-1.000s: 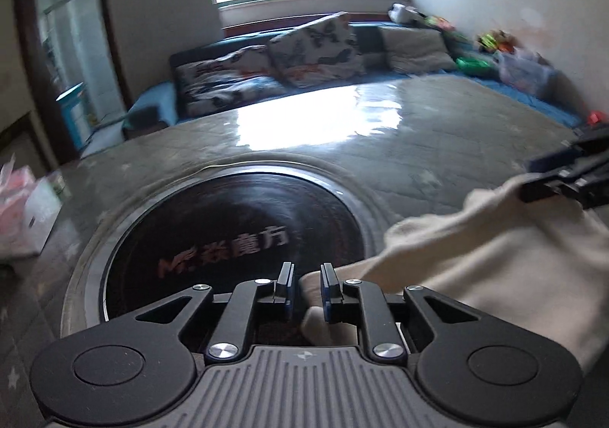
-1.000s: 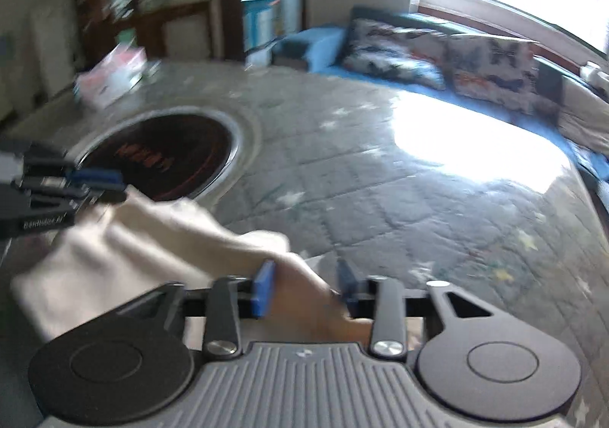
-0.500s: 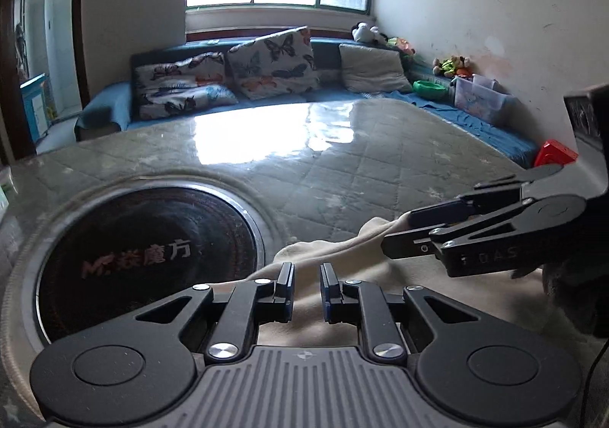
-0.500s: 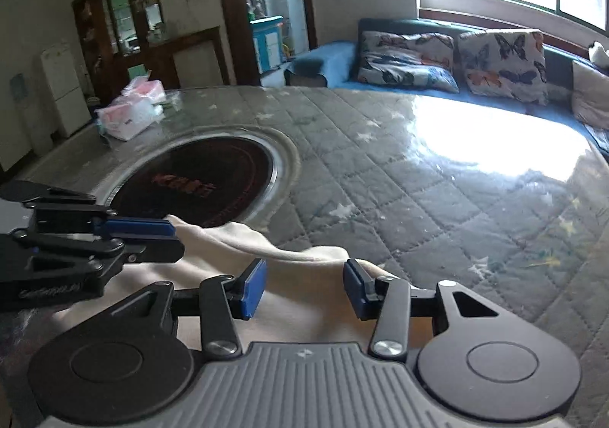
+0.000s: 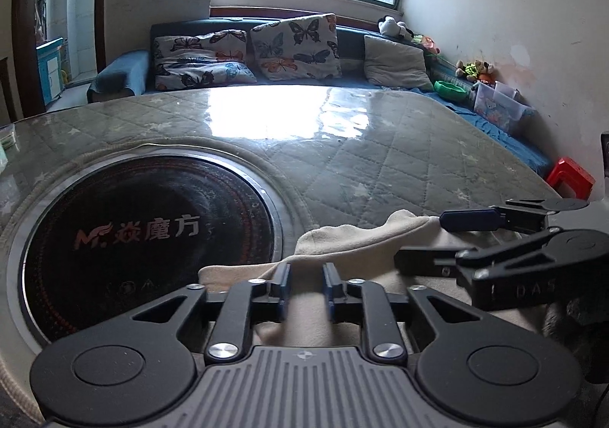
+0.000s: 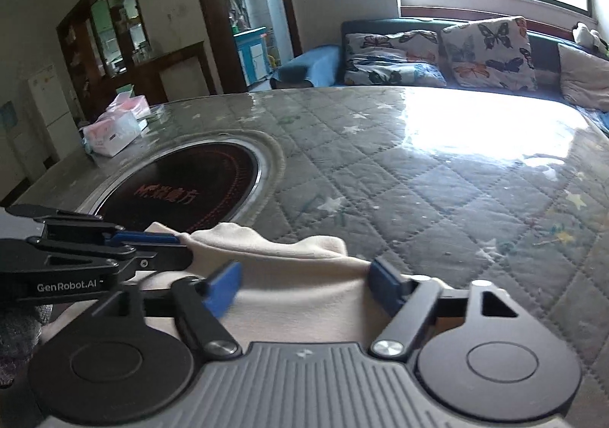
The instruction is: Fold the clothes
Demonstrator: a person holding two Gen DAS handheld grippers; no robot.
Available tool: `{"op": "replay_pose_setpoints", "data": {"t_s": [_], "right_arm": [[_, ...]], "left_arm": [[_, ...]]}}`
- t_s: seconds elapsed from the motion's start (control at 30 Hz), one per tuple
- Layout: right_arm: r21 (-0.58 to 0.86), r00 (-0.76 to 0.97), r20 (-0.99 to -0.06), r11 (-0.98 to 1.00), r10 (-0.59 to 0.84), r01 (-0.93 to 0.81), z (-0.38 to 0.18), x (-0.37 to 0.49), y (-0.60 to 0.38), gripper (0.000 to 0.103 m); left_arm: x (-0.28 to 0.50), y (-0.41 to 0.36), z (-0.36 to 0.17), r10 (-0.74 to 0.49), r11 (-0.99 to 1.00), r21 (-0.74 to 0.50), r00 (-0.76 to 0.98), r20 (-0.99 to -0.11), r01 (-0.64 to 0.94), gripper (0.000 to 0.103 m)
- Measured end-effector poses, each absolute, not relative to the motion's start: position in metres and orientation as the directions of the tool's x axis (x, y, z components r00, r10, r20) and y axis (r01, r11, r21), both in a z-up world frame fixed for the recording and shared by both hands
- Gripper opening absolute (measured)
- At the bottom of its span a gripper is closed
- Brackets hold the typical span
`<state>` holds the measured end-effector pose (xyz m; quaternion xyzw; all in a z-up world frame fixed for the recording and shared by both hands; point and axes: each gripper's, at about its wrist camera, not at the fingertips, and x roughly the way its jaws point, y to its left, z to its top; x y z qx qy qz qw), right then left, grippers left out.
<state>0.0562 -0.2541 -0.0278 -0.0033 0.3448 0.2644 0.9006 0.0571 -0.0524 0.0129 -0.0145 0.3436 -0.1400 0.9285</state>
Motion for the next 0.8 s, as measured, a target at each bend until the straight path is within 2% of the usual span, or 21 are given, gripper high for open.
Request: {"op": "replay_pose_setpoints", "data": {"t_s": [0.23,0.37,0.8], "right_arm": [[0.16,0.612,-0.626,0.848,0.483,-0.506,-0.029,0.054,-0.244,0.102],[0.132,0.617,-0.633,0.851,0.468,-0.509,-0.029,0.053,-0.239,0.103],[0.077,0.618,-0.646,0.844,0.448,-0.531,-0.033,0.052,-0.231,0.103]], "left_arm": [[0.036,-0.044,0.022,-0.249,0.967,-0.104,0.762,-0.599,0.234,0.05],[0.025,-0.039,0.023,-0.226,0.972,-0.089,0.776,-0.589,0.215,0.056],[0.026,-0.027,0.006,-0.112,0.993,-0.04,0.785,-0.61,0.11,0.059]]}}
